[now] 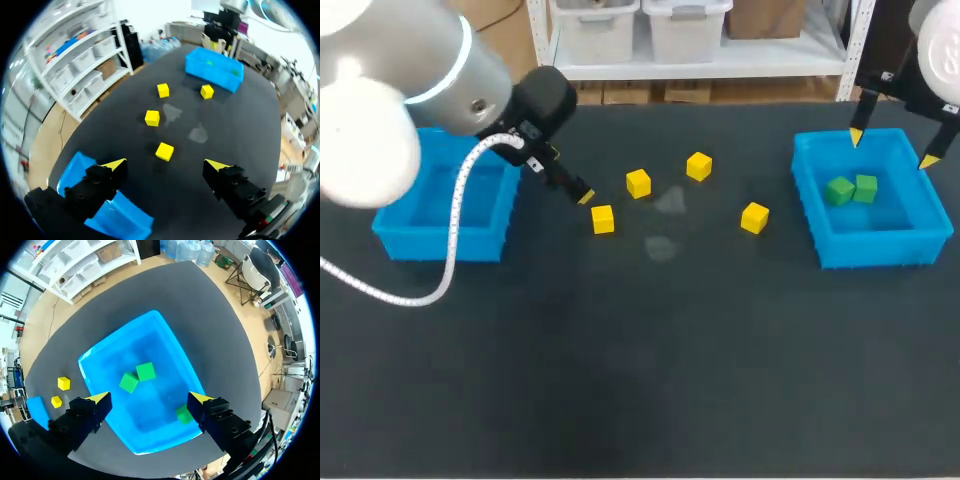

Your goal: Put the green cubes in the right bin and the yellow cubes in the left bin.

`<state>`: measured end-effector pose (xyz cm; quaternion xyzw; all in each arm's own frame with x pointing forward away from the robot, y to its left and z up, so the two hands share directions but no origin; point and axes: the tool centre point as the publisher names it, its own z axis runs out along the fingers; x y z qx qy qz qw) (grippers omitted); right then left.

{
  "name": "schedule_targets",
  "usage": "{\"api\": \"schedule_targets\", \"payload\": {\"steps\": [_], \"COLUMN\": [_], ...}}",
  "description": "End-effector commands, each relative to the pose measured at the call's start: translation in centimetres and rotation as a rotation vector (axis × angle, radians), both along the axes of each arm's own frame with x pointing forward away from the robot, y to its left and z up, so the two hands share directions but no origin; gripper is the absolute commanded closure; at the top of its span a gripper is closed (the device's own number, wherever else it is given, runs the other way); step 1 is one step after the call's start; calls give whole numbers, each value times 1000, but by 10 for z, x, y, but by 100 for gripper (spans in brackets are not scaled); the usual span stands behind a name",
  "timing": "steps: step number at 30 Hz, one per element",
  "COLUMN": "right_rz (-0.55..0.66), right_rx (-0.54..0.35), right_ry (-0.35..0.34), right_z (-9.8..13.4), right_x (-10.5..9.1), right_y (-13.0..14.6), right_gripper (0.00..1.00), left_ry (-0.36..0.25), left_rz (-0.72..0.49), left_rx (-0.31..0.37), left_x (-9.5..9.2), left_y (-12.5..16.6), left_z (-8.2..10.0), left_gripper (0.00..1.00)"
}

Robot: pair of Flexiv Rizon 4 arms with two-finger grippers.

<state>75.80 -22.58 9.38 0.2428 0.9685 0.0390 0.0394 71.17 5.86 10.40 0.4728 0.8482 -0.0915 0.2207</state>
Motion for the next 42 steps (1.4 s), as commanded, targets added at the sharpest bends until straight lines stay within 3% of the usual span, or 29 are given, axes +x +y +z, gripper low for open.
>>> {"api": "schedule_targets", "payload": {"steps": [1, 11, 22, 32, 33, 34, 35, 36, 37, 42], "right_rz": [-41, -41, -41, -41, -41, -41, -41, -41, -41, -41], "right_rx": [-189, -189, -189, -189, -189, -189, -189, -189, -189, -189], "right_ry": [-387, -387, -387, -387, -387, -387, -387, -387, -387, -387], "right_z": [0, 0, 0, 0, 0, 0, 0, 0, 0, 0], "right_x": [-7, -7, -7, -7, -7, -7, -7, -7, -7, -7], "right_y": [-2, -2, -2, -2, -2, -2, -2, -2, -2, -2], "right_gripper": [0, 0, 0, 0, 0, 0, 0, 0, 0, 0], "left_ry": [196, 273, 320, 350, 353, 348, 349, 335, 326, 344], "left_rz": [-497, -493, -494, -464, -464, -455, -445, -433, -418, -405], "left_rx": [278, 388, 436, 484, 486, 488, 487, 494, 500, 519], "left_x": [29, 55, 51, 52, 51, 51, 51, 51, 52, 52], "left_y": [-9, -19, -32, -34, -34, -34, -34, -33, -33, -29], "left_z": [-21, -63, -91, -106, -107, -108, -108, -109, -110, -109], "left_gripper": [0, 0, 0, 0, 8, 22, 51, 91, 100, 100]}}
